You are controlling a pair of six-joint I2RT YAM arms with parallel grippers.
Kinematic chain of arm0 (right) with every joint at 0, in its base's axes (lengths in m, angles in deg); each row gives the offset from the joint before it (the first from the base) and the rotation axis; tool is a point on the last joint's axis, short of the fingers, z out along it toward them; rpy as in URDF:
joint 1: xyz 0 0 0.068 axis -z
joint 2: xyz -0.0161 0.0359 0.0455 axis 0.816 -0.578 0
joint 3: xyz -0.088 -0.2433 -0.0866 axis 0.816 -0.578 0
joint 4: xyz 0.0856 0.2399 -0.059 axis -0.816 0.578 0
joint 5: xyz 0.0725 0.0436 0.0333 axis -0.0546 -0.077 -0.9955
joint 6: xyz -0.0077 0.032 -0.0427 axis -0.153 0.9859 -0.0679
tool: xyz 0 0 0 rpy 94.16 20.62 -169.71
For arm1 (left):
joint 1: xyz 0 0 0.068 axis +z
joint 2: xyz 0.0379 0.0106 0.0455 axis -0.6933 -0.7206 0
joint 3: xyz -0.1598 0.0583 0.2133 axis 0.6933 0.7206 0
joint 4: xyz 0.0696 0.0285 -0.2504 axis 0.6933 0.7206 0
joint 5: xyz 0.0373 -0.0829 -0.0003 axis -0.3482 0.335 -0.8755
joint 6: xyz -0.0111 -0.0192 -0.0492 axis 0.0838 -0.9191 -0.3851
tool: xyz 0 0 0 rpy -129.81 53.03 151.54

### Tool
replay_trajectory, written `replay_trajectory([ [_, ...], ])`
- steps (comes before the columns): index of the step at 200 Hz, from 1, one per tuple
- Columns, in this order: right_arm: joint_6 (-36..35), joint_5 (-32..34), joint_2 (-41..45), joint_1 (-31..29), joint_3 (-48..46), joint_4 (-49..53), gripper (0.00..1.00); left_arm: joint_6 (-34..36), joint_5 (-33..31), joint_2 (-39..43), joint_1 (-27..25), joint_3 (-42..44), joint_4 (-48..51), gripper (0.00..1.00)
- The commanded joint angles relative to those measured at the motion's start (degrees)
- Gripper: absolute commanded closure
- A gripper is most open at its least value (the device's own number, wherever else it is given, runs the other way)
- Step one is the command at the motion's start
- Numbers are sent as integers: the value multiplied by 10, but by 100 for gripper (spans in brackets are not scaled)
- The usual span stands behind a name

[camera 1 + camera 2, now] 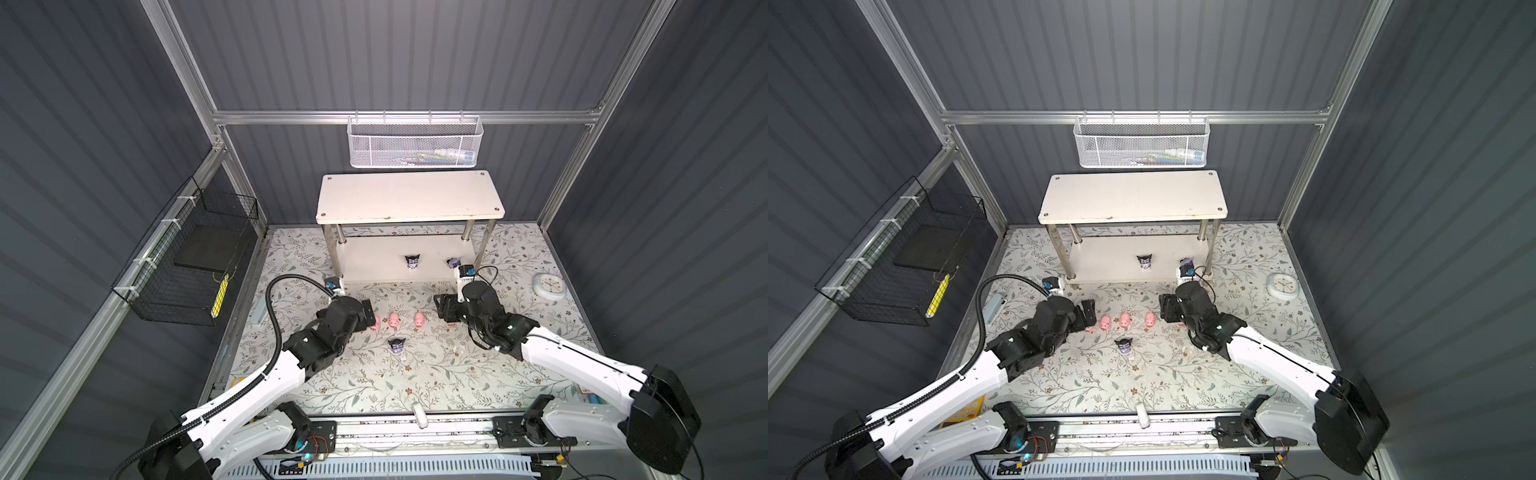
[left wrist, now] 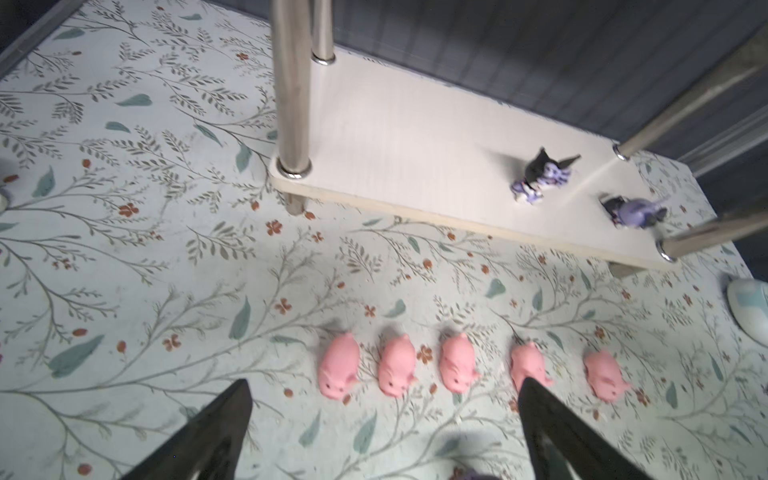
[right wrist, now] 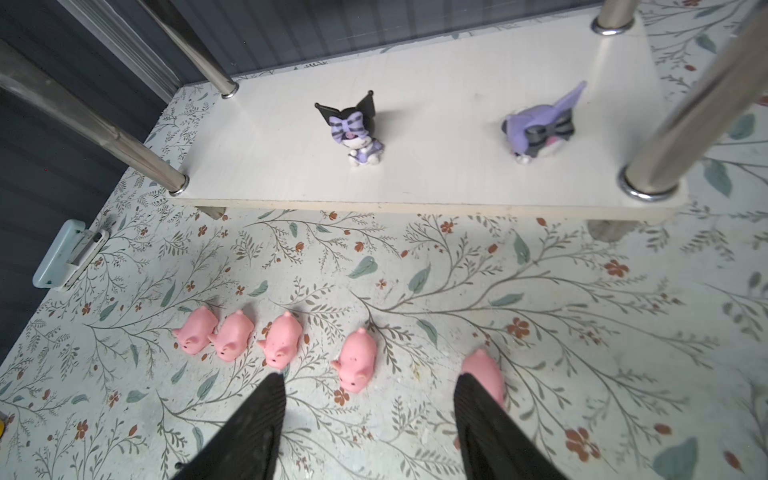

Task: Place and organize the plastic toys onto the shelf
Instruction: 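Open the right gripper and draw it back from the shelf, then move the left gripper over the remaining black bow-tie toy while the right gripper holds back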

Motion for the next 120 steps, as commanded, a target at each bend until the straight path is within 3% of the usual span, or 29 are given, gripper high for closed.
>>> replay_trajectory([
  [1, 17, 40, 46, -2, -21, 36, 33, -94, -99, -12, -87, -30, 111, 0],
  [59, 15, 64, 116, -2, -56, 68, 32, -232, -143, -119, -264, -54, 163, 0],
  [95, 15, 72, 154, -1, -91, 61, 32, -296, -150, -167, -313, -57, 151, 0],
  [120, 16, 75, 172, -1, -112, 51, 32, -295, -155, -195, -319, -60, 132, 0],
])
